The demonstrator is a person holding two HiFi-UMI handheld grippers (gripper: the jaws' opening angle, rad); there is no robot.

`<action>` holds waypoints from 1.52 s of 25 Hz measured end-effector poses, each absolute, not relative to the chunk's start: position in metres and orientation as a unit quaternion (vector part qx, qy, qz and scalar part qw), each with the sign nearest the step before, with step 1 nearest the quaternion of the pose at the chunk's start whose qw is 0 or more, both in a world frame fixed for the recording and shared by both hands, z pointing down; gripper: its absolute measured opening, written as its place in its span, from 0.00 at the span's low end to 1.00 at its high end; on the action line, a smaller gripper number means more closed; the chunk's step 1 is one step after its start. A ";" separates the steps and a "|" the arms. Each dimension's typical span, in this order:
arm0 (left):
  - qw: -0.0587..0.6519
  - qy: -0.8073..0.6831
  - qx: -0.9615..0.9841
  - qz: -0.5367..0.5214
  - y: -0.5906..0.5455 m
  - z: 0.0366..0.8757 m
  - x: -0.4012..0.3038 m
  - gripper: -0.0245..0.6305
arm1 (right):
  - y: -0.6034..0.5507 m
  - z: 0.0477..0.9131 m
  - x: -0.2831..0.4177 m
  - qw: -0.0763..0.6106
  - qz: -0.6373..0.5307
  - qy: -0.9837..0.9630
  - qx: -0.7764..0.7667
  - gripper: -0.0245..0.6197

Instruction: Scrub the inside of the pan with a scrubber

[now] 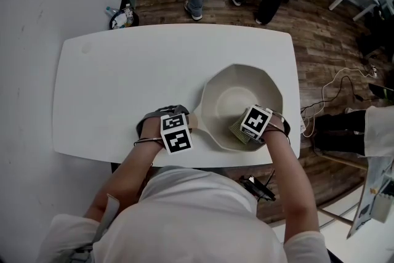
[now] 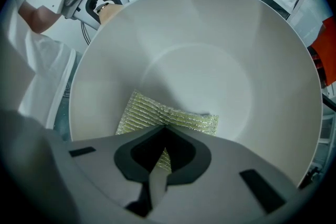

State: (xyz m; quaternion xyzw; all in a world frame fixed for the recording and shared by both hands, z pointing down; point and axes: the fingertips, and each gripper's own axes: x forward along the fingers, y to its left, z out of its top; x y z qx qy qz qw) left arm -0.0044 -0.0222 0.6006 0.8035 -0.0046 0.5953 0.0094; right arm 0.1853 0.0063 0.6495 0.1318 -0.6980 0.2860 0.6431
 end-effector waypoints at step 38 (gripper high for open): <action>-0.028 -0.005 0.808 0.589 -0.023 0.600 -0.006 0.34 | -0.096 0.640 0.162 0.468 0.248 -0.775 0.344 0.07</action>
